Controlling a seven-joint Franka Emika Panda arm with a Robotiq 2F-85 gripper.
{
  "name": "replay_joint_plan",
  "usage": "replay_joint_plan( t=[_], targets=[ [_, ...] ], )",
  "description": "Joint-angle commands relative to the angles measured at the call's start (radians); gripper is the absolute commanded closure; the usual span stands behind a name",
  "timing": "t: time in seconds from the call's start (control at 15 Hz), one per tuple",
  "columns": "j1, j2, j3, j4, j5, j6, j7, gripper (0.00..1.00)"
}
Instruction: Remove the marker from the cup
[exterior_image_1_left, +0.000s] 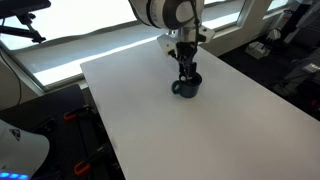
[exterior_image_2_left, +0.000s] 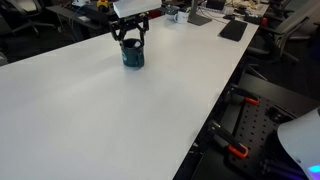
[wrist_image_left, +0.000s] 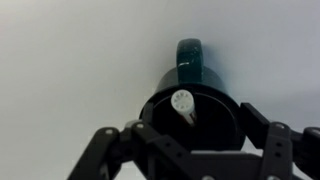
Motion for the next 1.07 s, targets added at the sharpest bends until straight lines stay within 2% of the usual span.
replay_joint_plan(
  t=[0.0,0.13,0.33,0.47,0.73,0.8,0.87,1.0],
  targets=[
    [-0.005,-0.037,-0.005,-0.028,0.005,-0.023,-0.007,0.14],
    [-0.007,-0.036,-0.006,-0.026,0.005,-0.024,-0.008,0.14],
    [-0.012,-0.035,-0.004,-0.022,0.007,-0.023,-0.013,0.27],
    [-0.014,-0.031,-0.003,-0.017,0.006,-0.02,-0.017,0.42],
    [-0.02,-0.022,0.0,-0.011,0.008,-0.017,-0.023,0.57],
    [-0.022,-0.02,0.001,-0.01,0.01,-0.015,-0.025,0.53],
    [-0.024,-0.014,0.003,-0.006,0.01,-0.012,-0.029,0.55],
    [-0.03,0.001,0.008,0.003,0.015,-0.008,-0.041,0.53]
  ],
)
